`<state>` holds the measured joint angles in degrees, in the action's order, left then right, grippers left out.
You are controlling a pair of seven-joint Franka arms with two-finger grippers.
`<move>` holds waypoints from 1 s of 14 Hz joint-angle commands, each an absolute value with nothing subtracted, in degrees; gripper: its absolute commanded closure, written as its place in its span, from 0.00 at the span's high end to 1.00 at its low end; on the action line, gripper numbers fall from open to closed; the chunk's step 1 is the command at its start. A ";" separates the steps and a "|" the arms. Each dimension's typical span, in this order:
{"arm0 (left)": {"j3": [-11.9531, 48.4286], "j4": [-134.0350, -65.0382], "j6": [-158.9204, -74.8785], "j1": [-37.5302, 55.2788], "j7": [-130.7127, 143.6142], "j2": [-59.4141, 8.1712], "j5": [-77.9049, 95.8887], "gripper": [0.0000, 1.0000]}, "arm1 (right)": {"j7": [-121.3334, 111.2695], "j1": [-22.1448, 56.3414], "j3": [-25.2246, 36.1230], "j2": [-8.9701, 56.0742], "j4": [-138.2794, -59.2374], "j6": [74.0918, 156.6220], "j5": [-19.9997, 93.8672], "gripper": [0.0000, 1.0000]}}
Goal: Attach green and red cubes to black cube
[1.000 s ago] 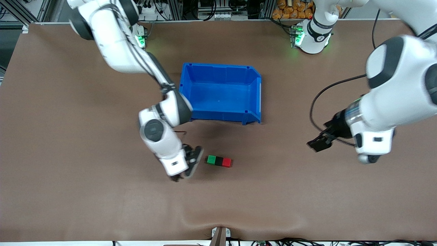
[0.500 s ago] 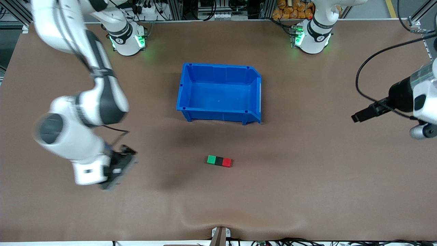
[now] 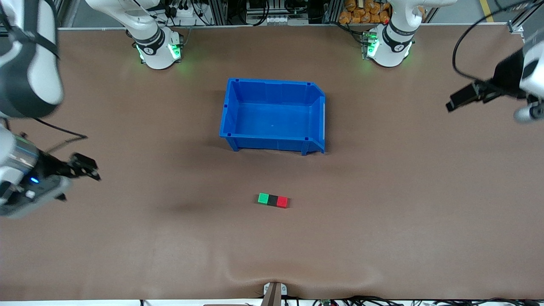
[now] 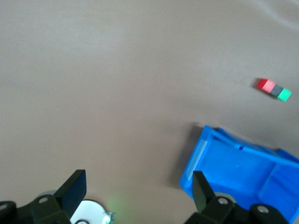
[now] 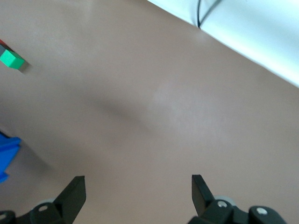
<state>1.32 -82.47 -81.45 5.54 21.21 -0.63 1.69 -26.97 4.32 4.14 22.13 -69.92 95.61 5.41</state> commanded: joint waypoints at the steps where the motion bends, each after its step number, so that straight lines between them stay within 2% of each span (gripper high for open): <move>1: 1.58 -93.32 -85.25 5.80 19.25 7.81 -2.10 1.00 | -13.50 3.17 3.87 14.61 -74.79 91.07 3.52 1.00; 3: 1.58 -94.92 -85.25 6.41 18.63 9.92 -2.11 1.00 | -9.68 2.99 4.48 9.96 -77.85 87.12 2.90 1.00; 7: 1.49 -97.38 -85.34 6.42 16.44 12.22 -2.20 1.00 | -6.00 0.71 5.36 -1.56 -89.80 86.41 2.38 1.00; 9: 1.58 -96.95 -84.99 6.24 16.44 12.13 -2.20 1.00 | -1.16 0.44 5.36 -3.42 -90.62 83.69 1.50 1.00; 14: 2.90 -96.77 -83.33 6.42 16.35 11.52 -2.20 1.00 | -0.70 0.26 5.27 -3.78 -90.44 83.14 1.49 1.00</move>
